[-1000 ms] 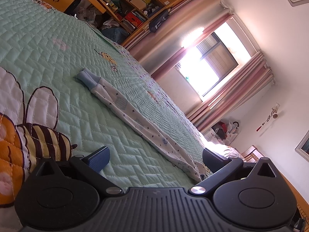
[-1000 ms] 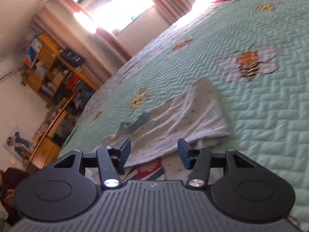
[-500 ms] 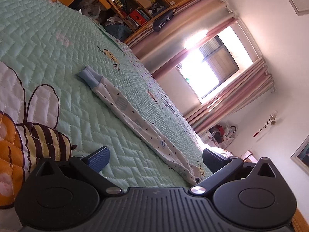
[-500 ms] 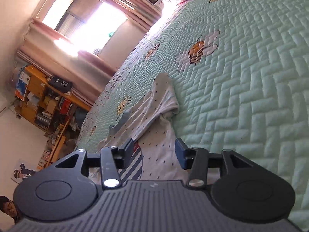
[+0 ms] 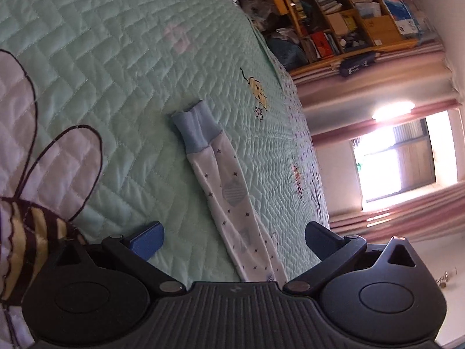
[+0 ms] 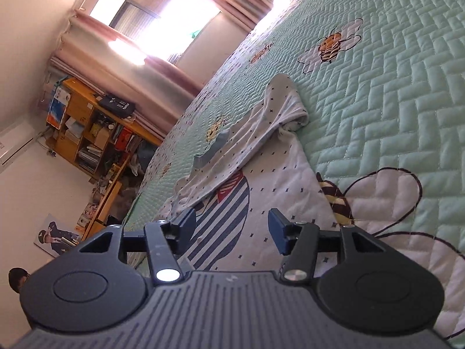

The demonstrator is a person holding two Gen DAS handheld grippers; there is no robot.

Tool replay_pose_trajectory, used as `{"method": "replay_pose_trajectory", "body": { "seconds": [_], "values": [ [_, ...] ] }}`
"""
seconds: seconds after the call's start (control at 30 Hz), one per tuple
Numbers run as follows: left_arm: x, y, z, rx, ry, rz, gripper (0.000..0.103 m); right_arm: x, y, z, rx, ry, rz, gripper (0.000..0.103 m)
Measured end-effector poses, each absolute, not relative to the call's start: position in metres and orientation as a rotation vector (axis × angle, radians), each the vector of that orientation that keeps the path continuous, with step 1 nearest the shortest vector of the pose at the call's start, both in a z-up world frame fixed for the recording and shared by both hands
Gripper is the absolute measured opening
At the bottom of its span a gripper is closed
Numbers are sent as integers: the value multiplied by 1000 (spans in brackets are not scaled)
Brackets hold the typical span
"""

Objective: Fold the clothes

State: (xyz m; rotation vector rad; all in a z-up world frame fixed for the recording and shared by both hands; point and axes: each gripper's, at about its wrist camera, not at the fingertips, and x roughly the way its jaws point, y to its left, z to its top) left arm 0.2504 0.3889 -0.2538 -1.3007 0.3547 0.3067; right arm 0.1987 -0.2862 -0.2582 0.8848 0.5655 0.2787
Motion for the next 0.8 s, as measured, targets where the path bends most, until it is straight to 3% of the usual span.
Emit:
{"method": "replay_pose_trajectory", "body": {
  "seconds": [0.4, 0.47, 0.5, 0.53, 0.57, 0.6, 0.8],
  "values": [
    [305, 398, -249, -1240, 269, 365, 102, 200, -302, -268, 956, 554, 317, 59],
    [301, 397, -251, -1236, 242, 377, 98, 201, -302, -269, 955, 560, 319, 60],
    [298, 397, -252, -1233, 227, 385, 85, 202, -303, -270, 958, 562, 317, 61],
    [296, 398, -256, -1241, 227, 389, 56, 201, -304, -270, 962, 562, 316, 61],
    [295, 402, -264, -1259, 243, 388, 37, 201, -305, -270, 966, 559, 315, 61],
    [293, 406, -272, -1290, 248, 386, 8, 200, -306, -270, 970, 557, 313, 61],
    [295, 412, -283, -1314, 223, 338, 3, 199, -310, -275, 996, 566, 300, 62]
  ]
}}
